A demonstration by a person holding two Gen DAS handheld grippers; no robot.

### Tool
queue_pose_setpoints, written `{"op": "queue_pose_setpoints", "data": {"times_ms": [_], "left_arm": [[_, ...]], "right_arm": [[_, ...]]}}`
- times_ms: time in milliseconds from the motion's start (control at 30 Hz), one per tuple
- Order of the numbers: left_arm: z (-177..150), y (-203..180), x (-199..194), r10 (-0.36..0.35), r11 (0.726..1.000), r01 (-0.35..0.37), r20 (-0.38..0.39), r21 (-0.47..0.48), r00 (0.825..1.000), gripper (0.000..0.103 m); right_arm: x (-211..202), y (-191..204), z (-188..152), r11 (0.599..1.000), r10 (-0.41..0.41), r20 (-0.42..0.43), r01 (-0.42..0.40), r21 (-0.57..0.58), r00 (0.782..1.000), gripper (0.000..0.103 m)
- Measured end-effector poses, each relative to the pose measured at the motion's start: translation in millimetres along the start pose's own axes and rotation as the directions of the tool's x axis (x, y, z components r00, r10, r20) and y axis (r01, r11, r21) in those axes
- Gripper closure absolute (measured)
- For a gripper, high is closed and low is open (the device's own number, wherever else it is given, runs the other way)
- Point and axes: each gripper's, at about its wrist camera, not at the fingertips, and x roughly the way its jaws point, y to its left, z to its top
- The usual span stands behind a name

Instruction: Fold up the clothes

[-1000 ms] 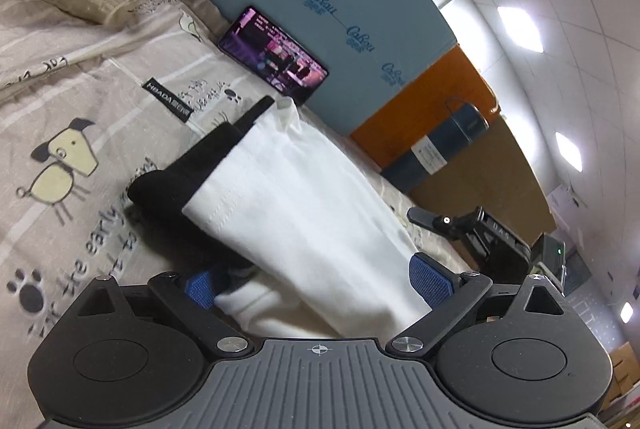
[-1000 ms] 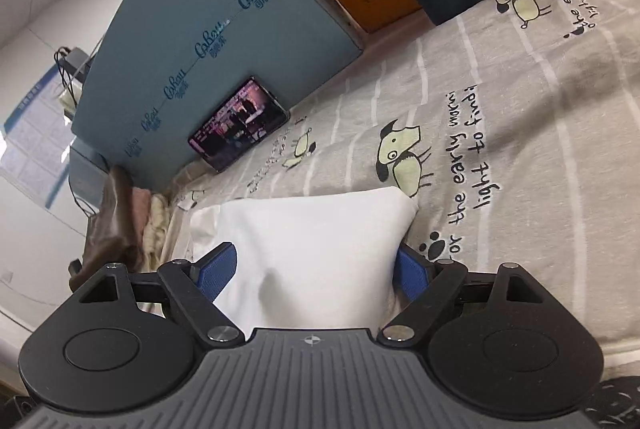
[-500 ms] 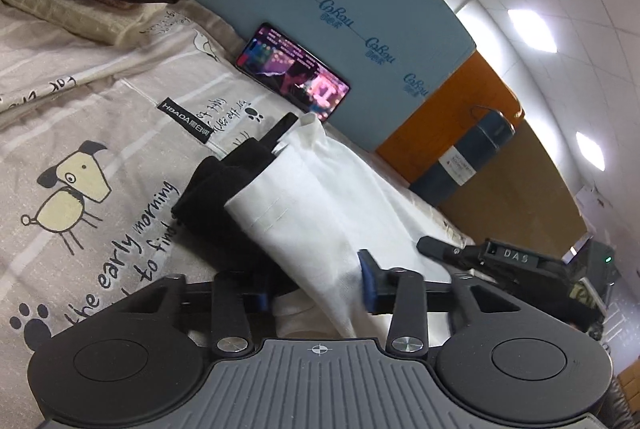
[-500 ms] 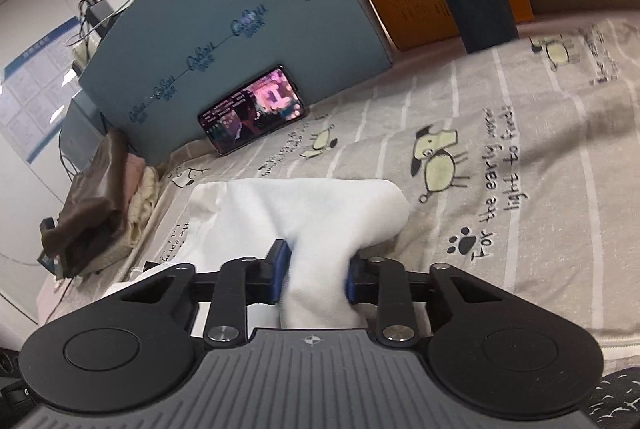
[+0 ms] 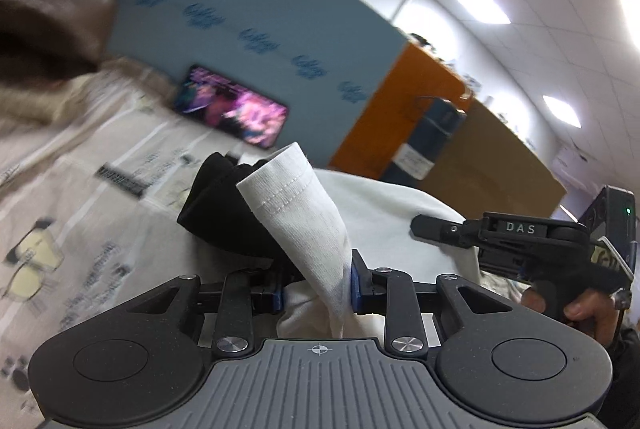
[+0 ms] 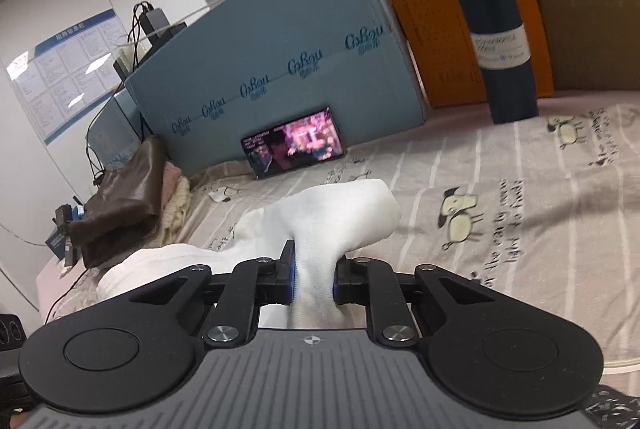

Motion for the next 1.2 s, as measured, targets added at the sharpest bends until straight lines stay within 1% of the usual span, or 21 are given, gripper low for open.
{"op": "queue_pose_setpoints", "data": {"times_ms": [167, 233, 300, 433, 533, 600, 767, 800, 900, 967, 1033, 1067, 1167, 1200], "left_arm": [[10.3, -32.6, 20.9, -0.058, 0.993, 0.059, -0.009, 0.103, 0.998, 0.076], [15.8, -49.5, 32.7, -0.077, 0.985, 0.078, -0.011, 0.153, 0.997, 0.076], [21.2, -71.0, 48.0, -0.094, 0.971, 0.093, -0.009, 0.218, 0.996, 0.076], [30.6, -115.5, 84.4, -0.134, 0.939, 0.128, -0.001, 0.318, 0.991, 0.076], [30.8, -146.1, 116.4, -0.163, 0.918, 0.147, 0.011, 0.368, 0.987, 0.076], [27.7, -163.7, 141.8, -0.176, 0.914, 0.158, 0.014, 0.374, 0.984, 0.076], [8.1, -202.8, 208.9, -0.205, 0.922, 0.197, -0.011, 0.334, 0.979, 0.076], [2.4, -209.0, 220.6, -0.214, 0.925, 0.209, -0.020, 0.316, 0.977, 0.076], [-19.2, -223.3, 255.0, -0.240, 0.943, 0.252, -0.079, 0.216, 0.968, 0.076], [-34.0, -228.2, 273.3, -0.247, 0.947, 0.267, -0.123, 0.177, 0.961, 0.076], [-44.5, -227.0, 284.6, -0.233, 0.951, 0.260, -0.162, 0.168, 0.959, 0.076], [-46.8, -224.3, 287.8, -0.214, 0.953, 0.245, -0.180, 0.176, 0.960, 0.076], [-50.2, -213.5, 289.4, -0.182, 0.963, 0.220, -0.222, 0.158, 0.958, 0.075], [-50.5, -211.1, 288.8, -0.178, 0.965, 0.215, -0.230, 0.149, 0.957, 0.071]], "right_arm": [[-31.6, -15.0, 11.1, 0.999, -0.044, 0.079, 0.043, 0.007, 0.996, 0.089], [-43.5, -25.1, 17.3, 0.997, -0.075, 0.111, 0.075, 0.011, 0.991, 0.089], [-55.6, -35.8, 24.1, 0.994, -0.106, 0.143, 0.105, 0.015, 0.984, 0.089], [-83.2, -69.2, 45.4, 0.986, -0.165, 0.226, 0.161, 0.037, 0.960, 0.089], [-100.7, -97.0, 61.5, 0.971, -0.236, 0.291, 0.233, 0.046, 0.927, 0.089], [-108.7, -116.2, 70.4, 0.957, -0.288, 0.322, 0.286, 0.055, 0.902, 0.089], [-117.4, -168.3, 86.2, 0.904, -0.420, 0.353, 0.417, 0.088, 0.836, 0.089], [-116.9, -180.1, 87.2, 0.893, -0.442, 0.350, 0.442, 0.087, 0.826, 0.089], [-115.0, -215.5, 89.9, 0.855, -0.507, 0.337, 0.511, 0.084, 0.793, 0.089], [-110.4, -241.9, 87.5, 0.833, -0.543, 0.308, 0.548, 0.080, 0.781, 0.089], [-106.0, -269.8, 81.9, 0.815, -0.573, 0.272, 0.572, 0.092, 0.773, 0.089], [-103.6, -282.4, 79.1, 0.812, -0.580, 0.254, 0.572, 0.111, 0.774, 0.089], [-93.6, -315.9, 73.6, 0.801, -0.598, 0.189, 0.575, 0.167, 0.779, 0.089], [-91.3, -321.3, 71.7, 0.796, -0.604, 0.175, 0.578, 0.179, 0.777, 0.089]]}}
